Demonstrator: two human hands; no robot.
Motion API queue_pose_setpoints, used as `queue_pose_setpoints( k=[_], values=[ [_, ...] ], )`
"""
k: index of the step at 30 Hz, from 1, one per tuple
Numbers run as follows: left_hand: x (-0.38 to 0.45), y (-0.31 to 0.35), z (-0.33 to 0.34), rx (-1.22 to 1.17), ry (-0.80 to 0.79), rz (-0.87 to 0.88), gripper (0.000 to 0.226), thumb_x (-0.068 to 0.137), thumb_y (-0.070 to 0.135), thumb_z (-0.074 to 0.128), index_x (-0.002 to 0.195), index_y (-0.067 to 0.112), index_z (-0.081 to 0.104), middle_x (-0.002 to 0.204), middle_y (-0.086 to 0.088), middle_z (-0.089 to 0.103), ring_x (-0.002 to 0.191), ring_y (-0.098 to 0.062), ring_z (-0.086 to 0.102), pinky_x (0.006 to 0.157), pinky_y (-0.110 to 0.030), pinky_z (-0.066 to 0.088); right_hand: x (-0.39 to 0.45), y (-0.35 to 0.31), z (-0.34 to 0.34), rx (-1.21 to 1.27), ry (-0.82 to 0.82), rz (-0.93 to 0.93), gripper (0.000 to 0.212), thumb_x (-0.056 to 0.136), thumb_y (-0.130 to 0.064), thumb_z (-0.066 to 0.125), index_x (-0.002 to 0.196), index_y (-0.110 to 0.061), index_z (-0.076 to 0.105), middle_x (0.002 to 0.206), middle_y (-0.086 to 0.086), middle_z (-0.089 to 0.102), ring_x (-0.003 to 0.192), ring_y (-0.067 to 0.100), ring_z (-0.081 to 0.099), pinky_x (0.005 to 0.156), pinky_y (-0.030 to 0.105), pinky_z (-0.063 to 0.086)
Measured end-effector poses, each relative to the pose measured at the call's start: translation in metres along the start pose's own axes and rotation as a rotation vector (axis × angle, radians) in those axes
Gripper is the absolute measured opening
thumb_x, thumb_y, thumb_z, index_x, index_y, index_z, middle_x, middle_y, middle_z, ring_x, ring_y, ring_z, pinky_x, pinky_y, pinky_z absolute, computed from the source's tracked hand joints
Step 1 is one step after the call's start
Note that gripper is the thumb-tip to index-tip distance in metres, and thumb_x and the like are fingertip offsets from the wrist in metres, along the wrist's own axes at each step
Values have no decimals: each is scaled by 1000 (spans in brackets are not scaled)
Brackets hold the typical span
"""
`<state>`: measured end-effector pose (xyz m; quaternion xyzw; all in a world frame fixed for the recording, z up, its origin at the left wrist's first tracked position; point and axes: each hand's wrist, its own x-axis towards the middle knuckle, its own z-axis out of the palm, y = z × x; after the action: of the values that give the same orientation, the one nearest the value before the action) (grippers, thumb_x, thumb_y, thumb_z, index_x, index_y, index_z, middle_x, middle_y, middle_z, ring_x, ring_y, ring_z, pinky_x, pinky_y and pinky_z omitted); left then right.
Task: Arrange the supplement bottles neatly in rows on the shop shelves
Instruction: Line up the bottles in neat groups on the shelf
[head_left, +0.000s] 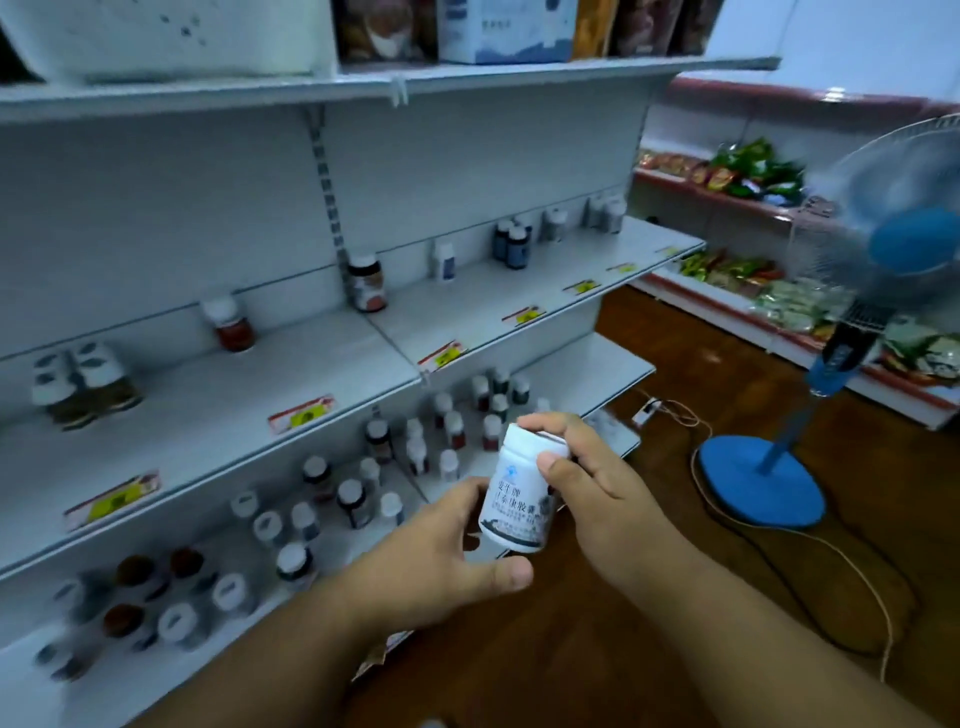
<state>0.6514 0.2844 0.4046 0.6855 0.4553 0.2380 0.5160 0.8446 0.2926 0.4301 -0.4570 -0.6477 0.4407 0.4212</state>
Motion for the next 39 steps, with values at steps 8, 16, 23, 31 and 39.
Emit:
queue_pose_setpoints(
  k=[8, 16, 23, 31, 39],
  values=[
    [195, 32, -35, 104, -136, 110, 74, 64, 71, 70, 126, 40, 46, 122, 20, 60, 112, 5, 57, 95, -22, 49, 125, 33, -100, -6, 192, 18, 24, 99, -27, 47, 121, -32, 57, 103, -17, 60, 97, 5, 60, 77, 22, 54],
    [382, 72, -23, 234, -243, 171, 59, 73, 65, 68, 123, 47, 41, 122, 31, 52, 113, 18, 47, 99, -17, 44, 220, 79, -231, -72, 386, 24, 23, 96, -31, 48, 117, -38, 57, 103, -23, 60, 95, -4, 58, 73, 11, 48],
    [521, 86, -6, 319, -55, 115, 89, 59, 87, 55, 135, 45, 39, 132, 22, 49, 121, 2, 47, 101, -35, 47, 329, 132, -348, -99, 292, 37, 22, 100, -24, 51, 116, -37, 58, 101, -22, 62, 94, -2, 61, 71, 14, 50],
    [648, 90, -23, 301, 106, -41, 88, 57, 85, 56, 133, 44, 39, 129, 23, 51, 116, 8, 48, 100, -29, 46, 488, 186, -422, 411, 210, 265, 25, 100, -16, 48, 101, -31, 68, 108, 9, 68, 101, 28, 66, 86, 48, 57],
    [794, 87, -57, 398, 149, -78, 79, 72, 62, 72, 137, 35, 38, 131, 18, 48, 117, 0, 47, 103, -30, 44, 618, 227, -480, 771, 208, 410, 10, 94, -19, 58, 102, -16, 64, 102, 12, 73, 105, 35, 65, 97, 54, 48]
  ],
)
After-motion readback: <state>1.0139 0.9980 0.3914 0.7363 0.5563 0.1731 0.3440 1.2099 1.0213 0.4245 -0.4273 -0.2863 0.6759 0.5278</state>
